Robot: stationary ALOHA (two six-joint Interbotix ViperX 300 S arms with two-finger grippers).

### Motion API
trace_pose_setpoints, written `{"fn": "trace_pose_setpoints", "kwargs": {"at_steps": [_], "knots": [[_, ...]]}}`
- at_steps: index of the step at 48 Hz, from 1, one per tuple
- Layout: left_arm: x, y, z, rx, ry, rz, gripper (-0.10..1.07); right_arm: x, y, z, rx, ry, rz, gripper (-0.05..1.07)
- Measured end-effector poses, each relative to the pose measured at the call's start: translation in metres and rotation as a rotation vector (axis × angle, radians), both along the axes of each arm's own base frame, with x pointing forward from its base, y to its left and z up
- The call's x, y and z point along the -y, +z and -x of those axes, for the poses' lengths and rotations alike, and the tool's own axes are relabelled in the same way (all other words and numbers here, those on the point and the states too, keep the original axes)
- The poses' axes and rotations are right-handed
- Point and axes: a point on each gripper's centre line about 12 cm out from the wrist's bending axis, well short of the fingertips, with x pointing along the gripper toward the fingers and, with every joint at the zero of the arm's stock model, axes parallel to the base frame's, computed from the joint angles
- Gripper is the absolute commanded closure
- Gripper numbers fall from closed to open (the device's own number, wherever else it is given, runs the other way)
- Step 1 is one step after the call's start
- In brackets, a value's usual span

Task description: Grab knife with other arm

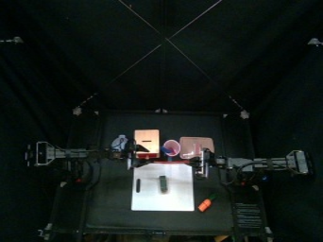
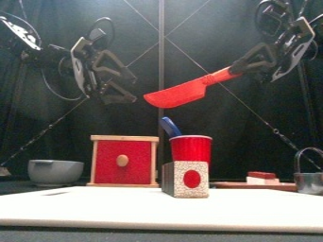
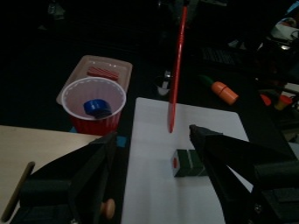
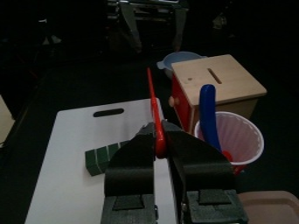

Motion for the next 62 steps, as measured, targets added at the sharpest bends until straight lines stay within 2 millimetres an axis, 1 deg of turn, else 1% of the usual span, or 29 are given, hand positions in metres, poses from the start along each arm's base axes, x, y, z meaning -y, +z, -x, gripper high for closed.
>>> {"fn": "trace_pose_setpoints", "kwargs": {"at_steps": [15,26,33,43,48,53,62], "knots": [[0.022,-0.021,-0.032,-0.012,-0.086,-0.099,-0.01,0.001,0.0,-0.004,0.027,0.006,0.032,0.7],[0.02,-0.027,-0.045,-0.014,-0.054,-0.158,0.0,0.0,0.001,-0.004,0.031,0.009,0.033,0.7],[0.021,-0.024,-0.048,0.012,-0.034,-0.172,0.05,-0.001,0.001,-0.004,0.031,0.011,0.033,0.7],[0.025,-0.02,-0.05,0.049,-0.021,-0.16,0.24,-0.001,0.0,-0.005,0.027,0.011,0.033,0.7],[0.027,-0.019,-0.05,0.051,-0.025,-0.157,0.3,-0.001,-0.001,-0.005,0.025,0.012,0.034,0.7],[0.03,-0.022,-0.05,0.044,-0.032,-0.154,0.34,-0.001,-0.001,-0.005,0.025,0.012,0.034,0.7],[0.032,-0.028,-0.051,0.029,-0.038,-0.153,0.34,-0.002,-0.001,-0.005,0.024,0.016,0.034,0.7]]}}
